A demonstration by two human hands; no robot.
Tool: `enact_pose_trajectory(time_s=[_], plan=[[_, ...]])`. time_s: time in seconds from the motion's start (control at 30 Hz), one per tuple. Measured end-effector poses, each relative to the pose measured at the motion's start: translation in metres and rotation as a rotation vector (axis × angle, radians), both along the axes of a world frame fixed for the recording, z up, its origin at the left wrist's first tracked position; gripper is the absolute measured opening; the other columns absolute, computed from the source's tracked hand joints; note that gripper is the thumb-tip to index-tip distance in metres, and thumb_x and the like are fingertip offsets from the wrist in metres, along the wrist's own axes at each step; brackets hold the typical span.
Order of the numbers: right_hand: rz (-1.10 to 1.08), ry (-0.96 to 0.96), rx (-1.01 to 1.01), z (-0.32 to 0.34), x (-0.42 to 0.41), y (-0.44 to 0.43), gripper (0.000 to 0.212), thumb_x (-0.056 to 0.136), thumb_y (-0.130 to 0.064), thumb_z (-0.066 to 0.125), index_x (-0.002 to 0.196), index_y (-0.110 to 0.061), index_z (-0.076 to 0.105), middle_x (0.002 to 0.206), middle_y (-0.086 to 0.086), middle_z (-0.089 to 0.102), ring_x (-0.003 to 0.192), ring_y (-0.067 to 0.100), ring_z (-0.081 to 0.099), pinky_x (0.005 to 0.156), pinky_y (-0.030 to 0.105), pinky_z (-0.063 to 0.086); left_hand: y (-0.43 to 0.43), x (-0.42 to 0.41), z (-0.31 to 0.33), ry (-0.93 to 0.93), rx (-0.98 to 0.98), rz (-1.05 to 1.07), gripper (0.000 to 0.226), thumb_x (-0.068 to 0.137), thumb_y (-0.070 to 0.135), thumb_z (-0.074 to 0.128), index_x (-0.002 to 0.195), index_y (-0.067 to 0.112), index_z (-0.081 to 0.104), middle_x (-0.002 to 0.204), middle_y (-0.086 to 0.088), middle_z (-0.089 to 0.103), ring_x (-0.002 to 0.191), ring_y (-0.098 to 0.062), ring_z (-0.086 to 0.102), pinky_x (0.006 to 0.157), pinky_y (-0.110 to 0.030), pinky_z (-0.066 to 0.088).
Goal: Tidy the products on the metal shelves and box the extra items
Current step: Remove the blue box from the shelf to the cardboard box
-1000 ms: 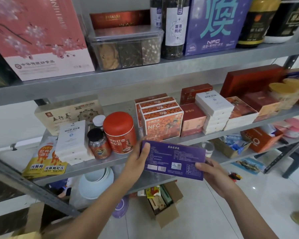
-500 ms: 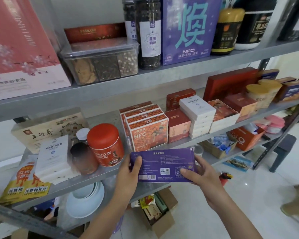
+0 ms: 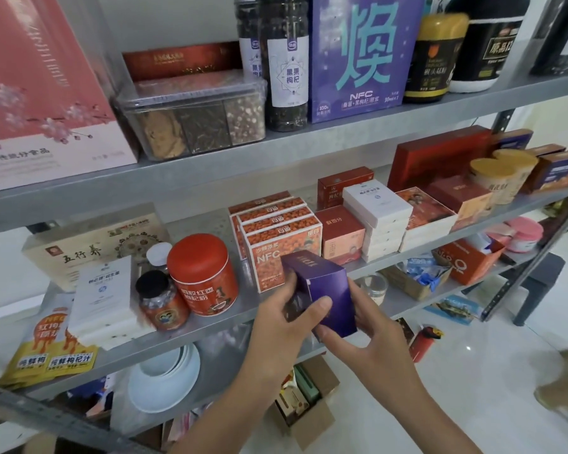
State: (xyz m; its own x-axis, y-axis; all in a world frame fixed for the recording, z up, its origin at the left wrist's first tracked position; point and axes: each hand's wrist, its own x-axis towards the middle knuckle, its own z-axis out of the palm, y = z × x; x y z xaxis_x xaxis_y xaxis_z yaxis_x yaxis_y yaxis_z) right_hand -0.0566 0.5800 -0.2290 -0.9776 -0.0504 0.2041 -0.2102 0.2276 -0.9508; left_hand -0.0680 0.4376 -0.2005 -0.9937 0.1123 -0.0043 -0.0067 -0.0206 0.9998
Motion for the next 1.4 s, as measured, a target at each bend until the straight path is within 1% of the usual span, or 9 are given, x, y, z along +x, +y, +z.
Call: enact_pose_trajectory(time_s=[0.23, 0.43, 0.67, 0.77, 0.87, 0.97, 1.07, 1.23, 1.4], plan=[[0.093, 0.036, 0.163, 0.005, 0.020, -0.003, 0.060, 0.095, -0.013, 0.057, 0.135, -0.050, 0.033, 0.131, -0.032, 0.047, 0.116, -0.019, 0.044, 0.077, -0.002, 0.041, -0.007, 0.003, -0.002, -0.074, -0.087, 0.172, 0.078, 0.048, 0.049, 0.080, 0.120, 0.033, 0.052, 0.111, 0.016, 0.065, 0.099, -0.008, 0.065, 0.062, -0.014, 0.053], [0.016, 0.051, 0.120, -0.010, 0.002, 0.012, 0.057, 0.085, -0.025, 0.066, 0.134, -0.045, 0.043, 0.126, -0.038, 0.054, 0.120, -0.014, 0.047, 0.083, -0.001, 0.040, -0.024, 0.002, -0.011, -0.126, -0.088, 0.158, 0.047, 0.074, 0.021, 0.081, 0.115, 0.023, 0.059, 0.102, 0.007, 0.073, 0.095, -0.015, 0.069, 0.060, -0.017, 0.053], [0.147, -0.505, -0.488, -0.017, -0.037, 0.057, 0.118, 0.039, -0.051, 0.095, 0.142, -0.040, 0.039, 0.139, -0.006, 0.055, 0.122, 0.018, 0.057, 0.085, 0.032, 0.055, -0.054, 0.008, -0.008, -0.146, 0.111, -0.068, 0.061, 0.060, 0.038, 0.079, 0.114, 0.015, 0.061, 0.101, -0.004, 0.075, 0.090, -0.021, 0.073, 0.066, -0.023, 0.056], [0.336, -0.553, -0.606, -0.029, -0.037, 0.062, 0.100, 0.044, -0.036, 0.098, 0.131, -0.018, 0.053, 0.122, 0.013, 0.067, 0.106, 0.027, 0.068, 0.080, 0.035, 0.057, -0.056, 0.004, -0.007, -0.151, 0.130, -0.090, 0.061, 0.056, 0.042, 0.076, 0.109, 0.015, 0.063, 0.097, -0.006, 0.076, 0.085, -0.021, 0.074, 0.064, -0.023, 0.057], [0.204, -0.540, -0.590, -0.030, -0.033, 0.055, 0.087, 0.043, -0.028, 0.097, 0.118, -0.007, 0.059, 0.109, 0.017, 0.072, 0.091, 0.026, 0.072, 0.068, 0.030, 0.058, -0.053, -0.002, -0.009, -0.240, 0.134, -0.011, 0.068, 0.064, 0.050, 0.082, 0.116, 0.013, 0.059, 0.101, -0.006, 0.075, 0.087, -0.019, 0.074, 0.069, -0.029, 0.059], [-0.026, -0.454, -0.483, -0.025, -0.029, 0.049, 0.075, 0.050, -0.020, 0.094, 0.117, -0.011, 0.060, 0.099, 0.010, 0.075, 0.085, 0.023, 0.074, 0.060, 0.026, 0.058, -0.049, -0.003, -0.018, -0.118, -0.209, 0.219, 0.054, 0.079, 0.047, 0.065, 0.125, 0.025, 0.049, 0.122, 0.012, 0.062, 0.098, 0.005, 0.064, 0.072, -0.014, 0.052], [-0.269, -0.324, -0.234, -0.017, -0.020, 0.038, 0.061, 0.045, -0.044, 0.084, 0.100, -0.029, 0.061, 0.087, -0.009, 0.074, 0.080, 0.006, 0.072, 0.050, 0.016, 0.052, -0.041, 0.005, -0.025, 0.133, -0.518, 0.238, 0.042, 0.090, 0.036, 0.059, 0.131, 0.035, 0.046, 0.128, 0.019, 0.046, 0.116, 0.002, 0.050, 0.080, -0.008, 0.046], [-0.269, -0.179, 0.005, -0.007, -0.001, 0.018, 0.050, 0.068, -0.027, 0.085, 0.107, -0.038, 0.056, 0.095, -0.018, 0.069, 0.087, 0.000, 0.066, 0.061, 0.015, 0.055, -0.001, 0.011, -0.025, -0.013, -0.203, -0.121, 0.050, 0.088, 0.038, 0.062, 0.134, 0.040, 0.042, 0.137, 0.022, 0.044, 0.126, 0.004, 0.047, 0.107, -0.023, 0.043], [-0.106, -0.253, -0.214, 0.003, 0.013, 0.016, 0.037, 0.092, -0.001, 0.058, 0.104, -0.035, 0.067, 0.094, -0.020, 0.074, 0.092, -0.001, 0.068, 0.070, 0.013, 0.054, 0.008, 0.006, -0.018, -0.152, -0.111, -0.125, 0.080, 0.059, 0.060, 0.079, 0.127, 0.029, 0.050, 0.117, 0.009, 0.063, 0.107, -0.012, 0.063, 0.080, -0.021, 0.056]])
